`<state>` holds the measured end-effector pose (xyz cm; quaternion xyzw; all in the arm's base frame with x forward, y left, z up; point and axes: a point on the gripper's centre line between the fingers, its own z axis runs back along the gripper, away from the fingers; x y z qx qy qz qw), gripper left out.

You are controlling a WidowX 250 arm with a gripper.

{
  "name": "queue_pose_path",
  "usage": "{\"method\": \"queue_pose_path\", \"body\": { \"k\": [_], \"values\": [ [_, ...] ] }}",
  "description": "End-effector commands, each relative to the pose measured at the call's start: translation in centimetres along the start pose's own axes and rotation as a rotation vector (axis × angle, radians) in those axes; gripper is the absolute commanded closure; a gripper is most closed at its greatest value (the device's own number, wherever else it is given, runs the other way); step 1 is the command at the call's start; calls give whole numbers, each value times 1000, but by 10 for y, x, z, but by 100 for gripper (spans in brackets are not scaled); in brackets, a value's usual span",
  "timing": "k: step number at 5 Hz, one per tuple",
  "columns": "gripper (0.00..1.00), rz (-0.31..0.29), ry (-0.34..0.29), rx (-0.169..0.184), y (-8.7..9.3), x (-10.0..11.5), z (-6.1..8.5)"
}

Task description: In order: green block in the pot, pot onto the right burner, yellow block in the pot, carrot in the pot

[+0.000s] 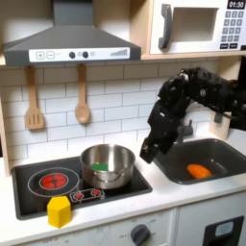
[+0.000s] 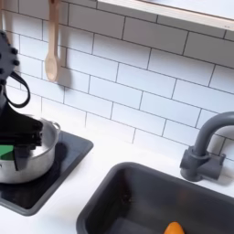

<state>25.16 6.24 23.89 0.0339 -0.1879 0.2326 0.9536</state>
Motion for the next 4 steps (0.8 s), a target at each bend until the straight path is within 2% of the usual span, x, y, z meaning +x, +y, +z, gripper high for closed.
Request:
{"method": "queue_pose_path", "body": {
  "k": [1,4],
  "values": [
    [0,31,5,19,12,16,-15],
    [0,103,15,55,39,45,-31]
  ]
}}
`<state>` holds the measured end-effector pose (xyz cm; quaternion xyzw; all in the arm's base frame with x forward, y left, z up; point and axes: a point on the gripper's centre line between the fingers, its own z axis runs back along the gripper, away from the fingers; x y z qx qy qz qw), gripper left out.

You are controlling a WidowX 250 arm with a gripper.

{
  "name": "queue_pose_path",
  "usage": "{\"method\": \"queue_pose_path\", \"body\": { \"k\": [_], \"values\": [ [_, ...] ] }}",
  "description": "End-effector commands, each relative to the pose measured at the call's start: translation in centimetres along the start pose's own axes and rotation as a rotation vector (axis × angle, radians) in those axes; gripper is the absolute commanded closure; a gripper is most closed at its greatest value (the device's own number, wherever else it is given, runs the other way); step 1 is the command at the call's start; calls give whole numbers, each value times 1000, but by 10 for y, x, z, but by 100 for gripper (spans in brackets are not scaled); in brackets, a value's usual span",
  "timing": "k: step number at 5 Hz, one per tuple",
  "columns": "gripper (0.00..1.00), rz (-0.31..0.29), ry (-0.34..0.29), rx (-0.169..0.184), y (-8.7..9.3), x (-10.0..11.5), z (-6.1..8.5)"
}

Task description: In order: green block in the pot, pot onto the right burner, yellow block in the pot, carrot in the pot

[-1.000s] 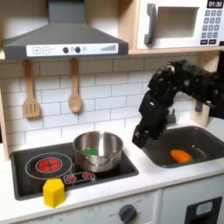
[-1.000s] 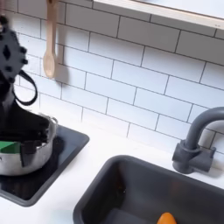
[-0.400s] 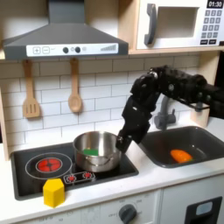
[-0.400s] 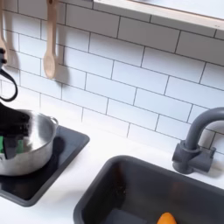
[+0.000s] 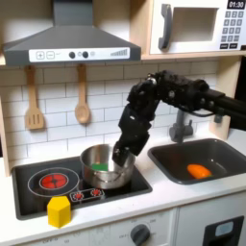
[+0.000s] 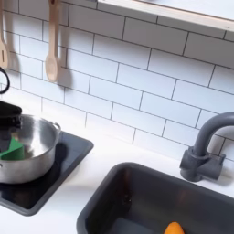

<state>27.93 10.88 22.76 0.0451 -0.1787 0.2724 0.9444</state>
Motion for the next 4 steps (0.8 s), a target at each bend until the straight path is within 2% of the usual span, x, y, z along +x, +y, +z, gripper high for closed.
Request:
{"method": "queue_pose_path", "body": {
  "k": [1,4],
  "values": [
    [0,68,7,27,19,11,-8],
    [0,175,11,43,29,12,-13]
  ]
}}
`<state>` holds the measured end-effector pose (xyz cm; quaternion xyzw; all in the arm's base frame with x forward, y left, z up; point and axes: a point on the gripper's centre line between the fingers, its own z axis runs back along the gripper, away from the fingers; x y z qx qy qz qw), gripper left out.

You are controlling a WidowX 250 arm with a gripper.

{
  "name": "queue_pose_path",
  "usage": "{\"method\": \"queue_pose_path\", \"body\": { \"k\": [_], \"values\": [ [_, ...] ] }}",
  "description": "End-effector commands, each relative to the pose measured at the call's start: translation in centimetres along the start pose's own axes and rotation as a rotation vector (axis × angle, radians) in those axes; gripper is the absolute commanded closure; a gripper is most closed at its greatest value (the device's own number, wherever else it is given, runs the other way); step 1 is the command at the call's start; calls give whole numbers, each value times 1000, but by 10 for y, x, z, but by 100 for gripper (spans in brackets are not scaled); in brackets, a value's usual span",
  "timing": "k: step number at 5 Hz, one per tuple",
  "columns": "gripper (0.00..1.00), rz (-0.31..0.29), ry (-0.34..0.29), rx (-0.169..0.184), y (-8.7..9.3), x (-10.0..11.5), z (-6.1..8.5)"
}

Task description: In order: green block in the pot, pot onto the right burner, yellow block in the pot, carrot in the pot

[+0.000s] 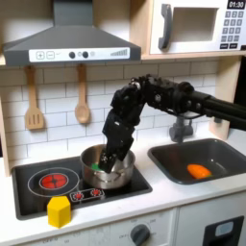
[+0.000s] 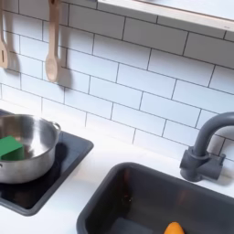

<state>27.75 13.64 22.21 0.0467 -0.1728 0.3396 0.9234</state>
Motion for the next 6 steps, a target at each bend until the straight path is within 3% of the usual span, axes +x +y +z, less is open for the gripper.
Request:
{"method": "queue_pose_path", "body": {
  "k": [1,2,3,6],
  "values": [
    [0,61,12,20,9,6,-7],
    [0,122,27,33,24,6,-12],
    [0,145,35,49,36,4,-14],
    [0,173,31,50,50,9,-16]
  ]
}}
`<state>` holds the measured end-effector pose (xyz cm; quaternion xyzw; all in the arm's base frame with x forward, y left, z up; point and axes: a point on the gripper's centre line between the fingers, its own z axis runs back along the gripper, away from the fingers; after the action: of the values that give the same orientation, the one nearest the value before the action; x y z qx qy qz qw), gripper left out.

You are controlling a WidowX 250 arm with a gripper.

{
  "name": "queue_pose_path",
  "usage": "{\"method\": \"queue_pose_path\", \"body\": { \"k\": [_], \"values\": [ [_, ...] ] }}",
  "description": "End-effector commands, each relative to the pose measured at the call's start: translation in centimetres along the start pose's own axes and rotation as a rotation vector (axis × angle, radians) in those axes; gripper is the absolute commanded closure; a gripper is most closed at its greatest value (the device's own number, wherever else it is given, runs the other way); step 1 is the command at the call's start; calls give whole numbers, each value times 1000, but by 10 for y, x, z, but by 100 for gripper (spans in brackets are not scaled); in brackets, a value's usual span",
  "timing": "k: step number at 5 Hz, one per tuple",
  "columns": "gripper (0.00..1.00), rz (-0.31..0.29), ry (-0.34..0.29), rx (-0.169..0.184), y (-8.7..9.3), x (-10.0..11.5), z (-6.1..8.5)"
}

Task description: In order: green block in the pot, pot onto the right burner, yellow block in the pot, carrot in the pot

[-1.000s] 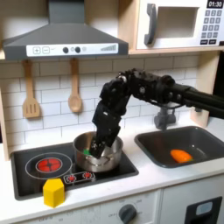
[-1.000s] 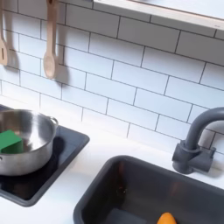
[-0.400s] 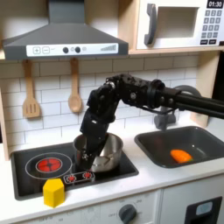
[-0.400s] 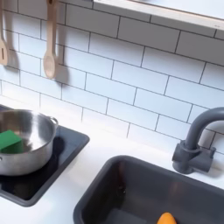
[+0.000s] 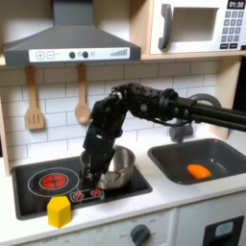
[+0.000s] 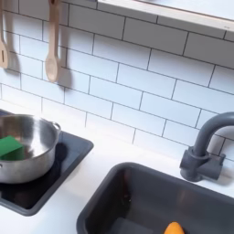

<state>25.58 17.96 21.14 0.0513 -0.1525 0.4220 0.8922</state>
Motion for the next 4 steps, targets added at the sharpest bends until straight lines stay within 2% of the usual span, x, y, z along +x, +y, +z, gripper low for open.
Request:
{"method": "queue_pose_path", "body": {
  "k": [1,2,4],
  "values": [
    [0,5,-12,-6,4,10,-5],
    [0,3,10,6,6,15,-16],
    [0,17,8,11,9,37,-23]
  ]
}}
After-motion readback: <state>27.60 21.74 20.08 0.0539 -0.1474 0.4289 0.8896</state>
